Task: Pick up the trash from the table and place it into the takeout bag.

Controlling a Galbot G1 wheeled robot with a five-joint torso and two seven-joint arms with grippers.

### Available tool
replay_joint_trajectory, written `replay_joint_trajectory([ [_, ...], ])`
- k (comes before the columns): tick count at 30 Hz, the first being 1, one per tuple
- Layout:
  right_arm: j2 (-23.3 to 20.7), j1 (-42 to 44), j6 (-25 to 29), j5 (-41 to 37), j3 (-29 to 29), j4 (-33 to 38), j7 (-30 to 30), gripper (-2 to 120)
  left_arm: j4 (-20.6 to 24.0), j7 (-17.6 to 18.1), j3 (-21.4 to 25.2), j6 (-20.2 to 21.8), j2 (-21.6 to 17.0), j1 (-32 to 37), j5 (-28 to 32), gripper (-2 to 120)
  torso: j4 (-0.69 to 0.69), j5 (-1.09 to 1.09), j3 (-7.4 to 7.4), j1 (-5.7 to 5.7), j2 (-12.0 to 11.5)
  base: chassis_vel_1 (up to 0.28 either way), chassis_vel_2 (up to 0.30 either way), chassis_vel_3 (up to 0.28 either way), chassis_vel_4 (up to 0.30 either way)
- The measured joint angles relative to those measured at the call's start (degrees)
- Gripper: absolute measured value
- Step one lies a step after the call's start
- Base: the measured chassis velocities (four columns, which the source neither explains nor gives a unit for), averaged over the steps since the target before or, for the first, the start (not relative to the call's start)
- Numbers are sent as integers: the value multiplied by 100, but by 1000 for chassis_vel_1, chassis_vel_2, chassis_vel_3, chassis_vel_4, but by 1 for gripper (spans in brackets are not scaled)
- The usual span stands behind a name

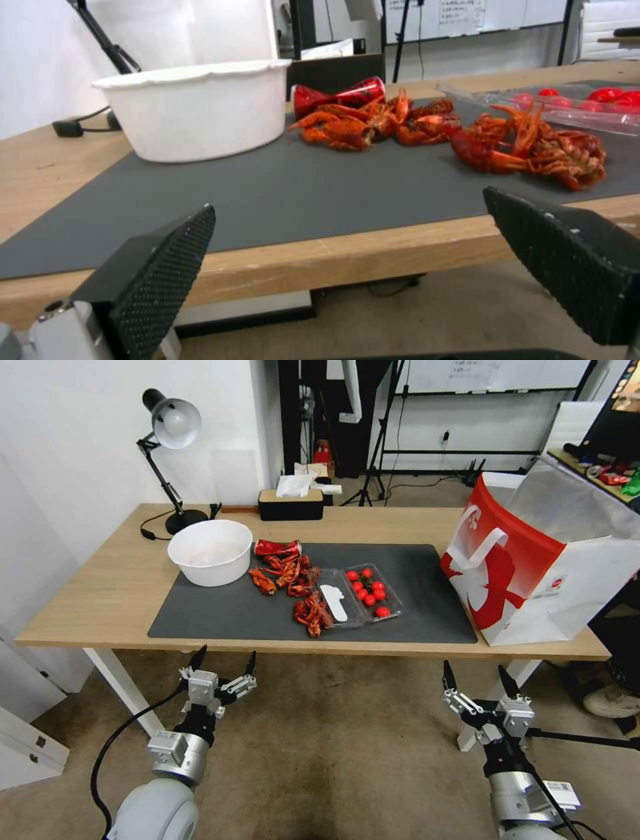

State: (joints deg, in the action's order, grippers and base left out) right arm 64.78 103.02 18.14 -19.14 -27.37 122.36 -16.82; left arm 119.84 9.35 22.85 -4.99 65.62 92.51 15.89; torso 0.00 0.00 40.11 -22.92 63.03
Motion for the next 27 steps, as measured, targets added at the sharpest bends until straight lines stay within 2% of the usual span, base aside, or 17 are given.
replay_joint_trajectory([
  [12, -136, -7, -134, -122, 0, -16, 53, 100, -68, -8, -48, 47, -20, -92, 16, 100, 0, 0, 0, -1, 0, 0, 0, 0, 0],
  [19, -160, -9, -158, -144, 3, -39, 67, 100, -53, -92, -168, 167, -291, -515, 380, 100, 1, -1, 0, -1, -1, 0, 0, 0, 0],
  [20, -168, -14, -176, -145, 14, -41, 74, 100, -49, -181, -228, 262, -498, -885, 590, 100, 0, 0, 0, -1, -1, 0, 0, 0, 0],
  [22, -172, -16, -177, -145, 16, -41, 78, 100, -56, -238, -285, 323, -637, -1153, 722, 100, 1, -1, 0, -1, -1, 0, 0, 0, 0],
  [24, -175, -30, -207, -144, 26, -37, 80, 100, -221, -320, -494, 464, -1138, -1954, 1076, 100, -2, -1, 1, -1, -1, 0, 0, 0, 0],
  [26, -175, -32, -220, -142, 31, -33, 81, 100, -277, -335, -554, 496, -1261, -2151, 1153, 100, -2, 0, 1, -1, -1, 0, 0, 0, 0],
  [27, -180, -41, -244, -134, 43, -17, 81, 100, -430, -383, -696, 573, -1566, -2593, 1349, 100, -3, 0, 1, -2, -2, 0, 0, 0, 0],
])
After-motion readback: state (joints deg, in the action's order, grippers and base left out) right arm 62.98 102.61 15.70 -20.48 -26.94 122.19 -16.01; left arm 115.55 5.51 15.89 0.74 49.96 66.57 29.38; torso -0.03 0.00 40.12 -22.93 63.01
